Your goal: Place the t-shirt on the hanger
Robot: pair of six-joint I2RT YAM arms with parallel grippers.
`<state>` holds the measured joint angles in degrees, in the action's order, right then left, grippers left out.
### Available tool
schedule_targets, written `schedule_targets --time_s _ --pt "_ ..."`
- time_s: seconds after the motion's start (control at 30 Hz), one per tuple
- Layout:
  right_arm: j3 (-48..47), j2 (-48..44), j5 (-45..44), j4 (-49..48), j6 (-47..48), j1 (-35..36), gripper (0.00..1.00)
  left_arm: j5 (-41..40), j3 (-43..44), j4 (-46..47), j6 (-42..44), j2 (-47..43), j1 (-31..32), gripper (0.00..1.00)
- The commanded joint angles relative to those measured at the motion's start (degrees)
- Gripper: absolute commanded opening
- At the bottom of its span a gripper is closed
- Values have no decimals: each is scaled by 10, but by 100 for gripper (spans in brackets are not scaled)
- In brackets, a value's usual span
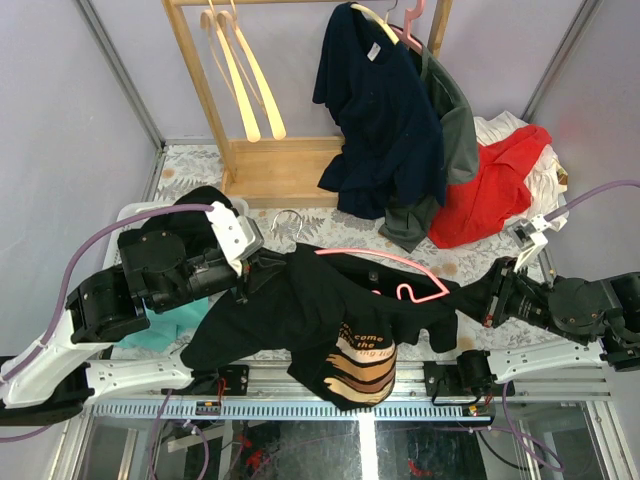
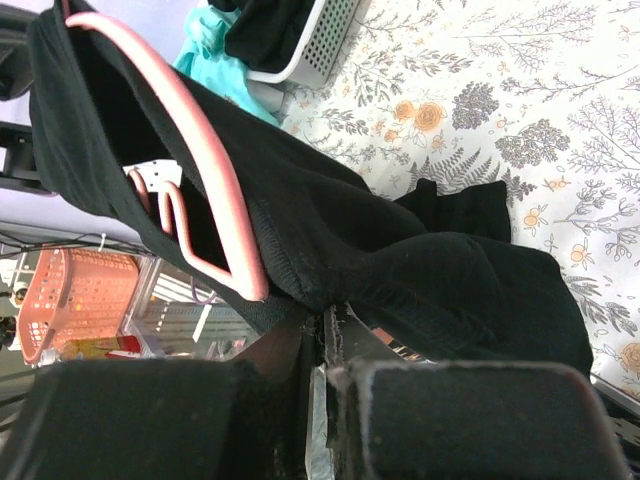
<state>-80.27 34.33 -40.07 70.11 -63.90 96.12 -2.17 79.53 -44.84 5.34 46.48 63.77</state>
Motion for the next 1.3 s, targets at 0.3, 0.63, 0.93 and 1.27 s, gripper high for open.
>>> schedule_targets --time_s 0.3,0.63,0.93,1.27 --pt "40 -39 46 -57 8 22 0 -126 33 -28 38 16 -5 0" --pt "8 -81 1 -54 15 21 0 -133 11 -16 43 41 -2 0" --pt "-18 -92 -141 -52 20 47 0 -303 -13 40 59 80 79 0" --pt "-6 -103 -322 110 -136 147 0 -479 -172 238 146 64 121 0"
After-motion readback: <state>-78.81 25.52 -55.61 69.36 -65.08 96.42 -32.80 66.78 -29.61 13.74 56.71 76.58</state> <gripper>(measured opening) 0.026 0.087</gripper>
